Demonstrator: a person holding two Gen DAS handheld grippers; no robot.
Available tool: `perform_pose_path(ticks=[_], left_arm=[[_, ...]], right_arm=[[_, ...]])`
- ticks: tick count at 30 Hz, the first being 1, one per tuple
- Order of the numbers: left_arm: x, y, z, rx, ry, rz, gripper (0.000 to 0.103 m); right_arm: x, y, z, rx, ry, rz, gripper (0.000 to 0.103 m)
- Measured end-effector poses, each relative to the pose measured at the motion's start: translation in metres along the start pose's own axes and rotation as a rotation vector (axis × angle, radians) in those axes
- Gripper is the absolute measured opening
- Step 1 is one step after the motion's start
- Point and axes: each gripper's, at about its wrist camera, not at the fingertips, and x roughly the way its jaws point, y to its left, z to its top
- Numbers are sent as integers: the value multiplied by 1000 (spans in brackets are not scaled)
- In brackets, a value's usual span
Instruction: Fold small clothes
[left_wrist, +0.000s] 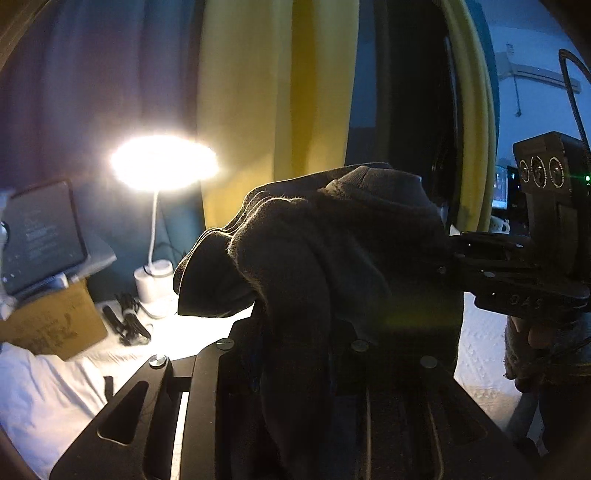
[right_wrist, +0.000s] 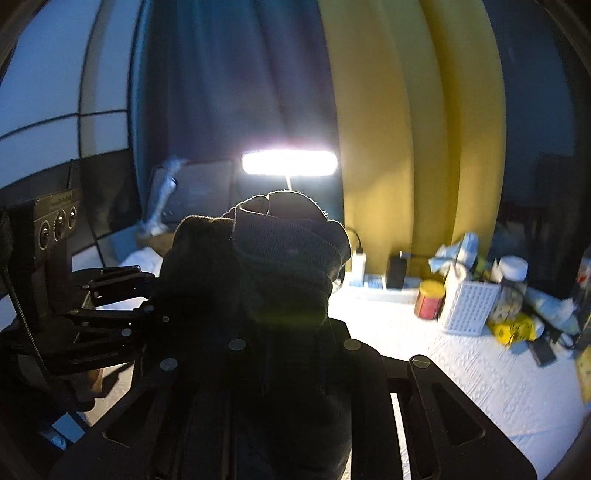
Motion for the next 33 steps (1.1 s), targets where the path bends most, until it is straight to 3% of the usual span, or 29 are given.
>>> perform_pose_path(ticks=[11, 20, 33], left_arm=[[-65, 0, 15, 44, -131, 32, 24], [-112, 11, 17, 80, -205, 107, 23], [-182, 27, -12, 83, -174, 213, 23]], right_arm=[[-57, 48, 30, -85, -143, 17, 20], [-85, 87, 45, -148, -223, 70, 20], [-102, 141, 39, -183, -249, 214, 19]])
